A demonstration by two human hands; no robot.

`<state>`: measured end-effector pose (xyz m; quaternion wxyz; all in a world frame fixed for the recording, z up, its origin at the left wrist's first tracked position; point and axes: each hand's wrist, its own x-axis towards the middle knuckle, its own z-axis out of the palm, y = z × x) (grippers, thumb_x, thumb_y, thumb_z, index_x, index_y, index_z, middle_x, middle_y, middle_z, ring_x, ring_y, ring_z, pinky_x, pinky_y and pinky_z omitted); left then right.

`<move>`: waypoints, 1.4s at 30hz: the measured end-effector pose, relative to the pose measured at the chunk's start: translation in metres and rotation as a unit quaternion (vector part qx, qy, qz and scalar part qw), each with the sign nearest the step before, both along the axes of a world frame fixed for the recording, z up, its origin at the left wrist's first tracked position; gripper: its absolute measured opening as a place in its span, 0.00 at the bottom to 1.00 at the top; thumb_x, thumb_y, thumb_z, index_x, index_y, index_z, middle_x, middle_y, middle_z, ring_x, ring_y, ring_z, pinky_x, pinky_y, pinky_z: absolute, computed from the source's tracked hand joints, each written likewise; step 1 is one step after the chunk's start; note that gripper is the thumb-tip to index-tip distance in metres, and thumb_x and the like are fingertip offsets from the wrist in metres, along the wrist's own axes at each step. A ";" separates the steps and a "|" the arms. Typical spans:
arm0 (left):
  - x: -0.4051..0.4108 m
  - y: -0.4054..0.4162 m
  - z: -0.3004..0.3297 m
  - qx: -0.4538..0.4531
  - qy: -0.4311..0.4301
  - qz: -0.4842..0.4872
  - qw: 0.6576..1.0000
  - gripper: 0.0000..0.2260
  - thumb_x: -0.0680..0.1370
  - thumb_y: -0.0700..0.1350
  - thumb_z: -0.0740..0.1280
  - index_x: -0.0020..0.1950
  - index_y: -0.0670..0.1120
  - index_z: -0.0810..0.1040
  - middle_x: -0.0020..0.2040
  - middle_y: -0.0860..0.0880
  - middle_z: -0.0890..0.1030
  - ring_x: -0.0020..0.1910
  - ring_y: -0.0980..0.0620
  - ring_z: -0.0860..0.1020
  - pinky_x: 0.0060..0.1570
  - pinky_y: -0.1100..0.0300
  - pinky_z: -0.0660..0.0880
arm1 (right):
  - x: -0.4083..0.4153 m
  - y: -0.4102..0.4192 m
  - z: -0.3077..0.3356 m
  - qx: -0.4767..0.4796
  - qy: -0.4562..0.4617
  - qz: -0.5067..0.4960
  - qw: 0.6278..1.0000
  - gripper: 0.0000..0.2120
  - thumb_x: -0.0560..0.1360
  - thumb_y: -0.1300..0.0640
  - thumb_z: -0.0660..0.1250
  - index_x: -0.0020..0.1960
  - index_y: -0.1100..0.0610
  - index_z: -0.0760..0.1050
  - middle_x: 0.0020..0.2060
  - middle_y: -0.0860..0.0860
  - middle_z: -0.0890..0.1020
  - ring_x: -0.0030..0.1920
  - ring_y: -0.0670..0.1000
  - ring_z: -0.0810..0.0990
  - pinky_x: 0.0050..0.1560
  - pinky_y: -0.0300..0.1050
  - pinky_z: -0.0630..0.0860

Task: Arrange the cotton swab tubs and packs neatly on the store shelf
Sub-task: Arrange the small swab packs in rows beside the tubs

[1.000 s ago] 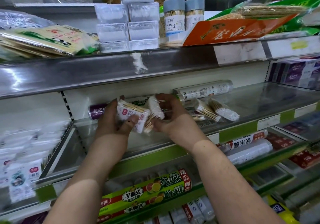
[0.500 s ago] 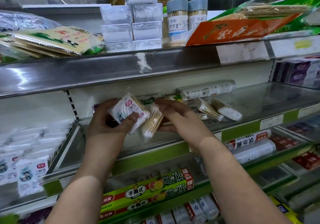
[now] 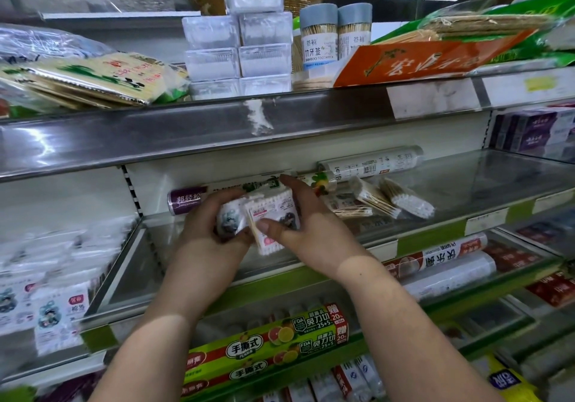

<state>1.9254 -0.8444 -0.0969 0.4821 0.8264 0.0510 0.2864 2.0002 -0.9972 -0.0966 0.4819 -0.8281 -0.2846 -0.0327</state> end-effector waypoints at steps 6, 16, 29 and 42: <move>-0.006 -0.004 0.005 -0.028 0.015 -0.023 0.999 0.15 0.76 0.57 0.67 0.61 0.68 0.72 0.53 0.63 0.76 0.49 0.67 0.73 0.42 0.67 0.70 | -0.009 0.003 -0.001 -0.075 -0.058 -0.045 0.994 0.34 0.74 0.30 0.59 0.75 0.41 0.53 0.67 0.48 0.75 0.62 0.56 0.78 0.57 0.50 0.76; 0.002 0.002 0.008 -0.076 -0.010 -0.041 0.996 0.13 0.78 0.46 0.68 0.54 0.65 0.79 0.52 0.57 0.83 0.49 0.55 0.83 0.52 0.53 0.80 | -0.001 -0.005 0.003 -0.012 0.047 0.075 0.996 0.28 0.78 0.38 0.61 0.75 0.35 0.54 0.67 0.43 0.76 0.64 0.49 0.76 0.66 0.52 0.72; -0.035 0.027 0.025 -0.097 -0.081 -0.022 0.992 0.16 0.82 0.44 0.61 0.58 0.65 0.80 0.54 0.58 0.84 0.52 0.55 0.82 0.55 0.55 0.78 | -0.022 0.023 0.017 0.130 -0.042 0.072 0.988 0.23 0.78 0.50 0.67 0.68 0.33 0.65 0.49 0.38 0.77 0.45 0.34 0.77 0.44 0.25 0.73; -0.104 0.135 0.019 -0.050 -0.047 0.050 0.996 0.22 0.78 0.41 0.68 0.60 0.68 0.74 0.48 0.49 0.82 0.41 0.37 0.78 0.31 0.54 0.75 | -0.071 0.133 0.020 0.228 0.027 0.085 0.969 0.17 0.79 0.53 0.67 0.61 0.38 0.65 0.49 0.39 0.78 0.43 0.34 0.78 0.36 0.25 0.74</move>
